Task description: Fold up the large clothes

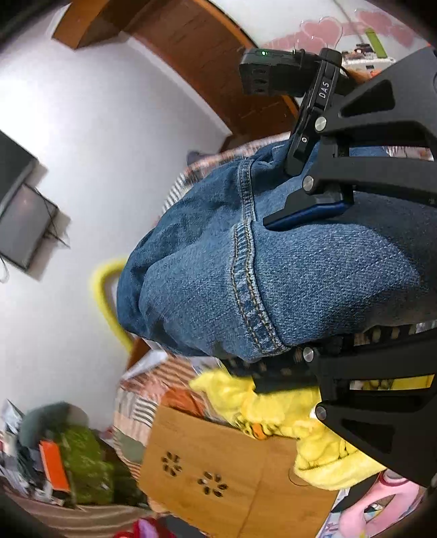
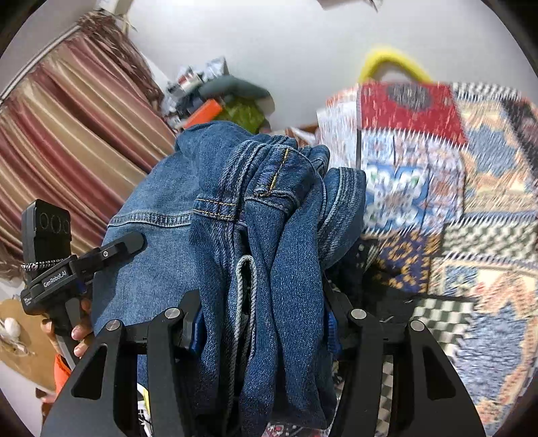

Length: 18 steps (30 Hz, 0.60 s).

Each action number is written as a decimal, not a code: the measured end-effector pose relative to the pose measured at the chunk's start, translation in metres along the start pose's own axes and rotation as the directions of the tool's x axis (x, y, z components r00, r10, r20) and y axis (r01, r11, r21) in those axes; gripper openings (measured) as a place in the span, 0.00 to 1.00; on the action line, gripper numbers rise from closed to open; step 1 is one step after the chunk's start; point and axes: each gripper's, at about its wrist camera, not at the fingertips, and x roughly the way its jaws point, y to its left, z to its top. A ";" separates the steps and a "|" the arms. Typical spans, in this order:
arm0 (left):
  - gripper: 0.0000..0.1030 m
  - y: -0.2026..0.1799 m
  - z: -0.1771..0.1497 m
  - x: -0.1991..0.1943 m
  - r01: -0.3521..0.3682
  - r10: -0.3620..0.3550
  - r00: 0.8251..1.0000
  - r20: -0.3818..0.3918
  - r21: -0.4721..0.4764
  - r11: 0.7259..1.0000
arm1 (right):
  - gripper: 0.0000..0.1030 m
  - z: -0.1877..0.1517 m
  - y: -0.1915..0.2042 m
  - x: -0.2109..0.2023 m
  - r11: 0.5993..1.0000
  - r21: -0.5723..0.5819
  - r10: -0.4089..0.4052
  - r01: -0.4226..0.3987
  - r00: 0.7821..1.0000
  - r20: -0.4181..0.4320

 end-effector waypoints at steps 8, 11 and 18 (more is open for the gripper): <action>0.56 0.058 -0.031 0.046 -0.089 0.088 0.994 -0.058 -0.013 0.996 | 0.61 -0.017 -0.026 0.066 0.998 0.050 -0.037 0.042 0.995 -0.094; 0.59 0.058 -0.031 0.040 -0.080 0.078 0.995 -0.068 -0.030 0.996 | 0.69 -0.016 -0.020 0.059 0.998 0.021 -0.062 0.065 0.993 -0.104; 0.60 0.025 -0.032 0.019 -0.222 0.224 0.974 -0.043 0.037 0.974 | 0.71 -0.018 0.009 0.031 0.976 -0.094 -0.206 0.197 0.973 -0.105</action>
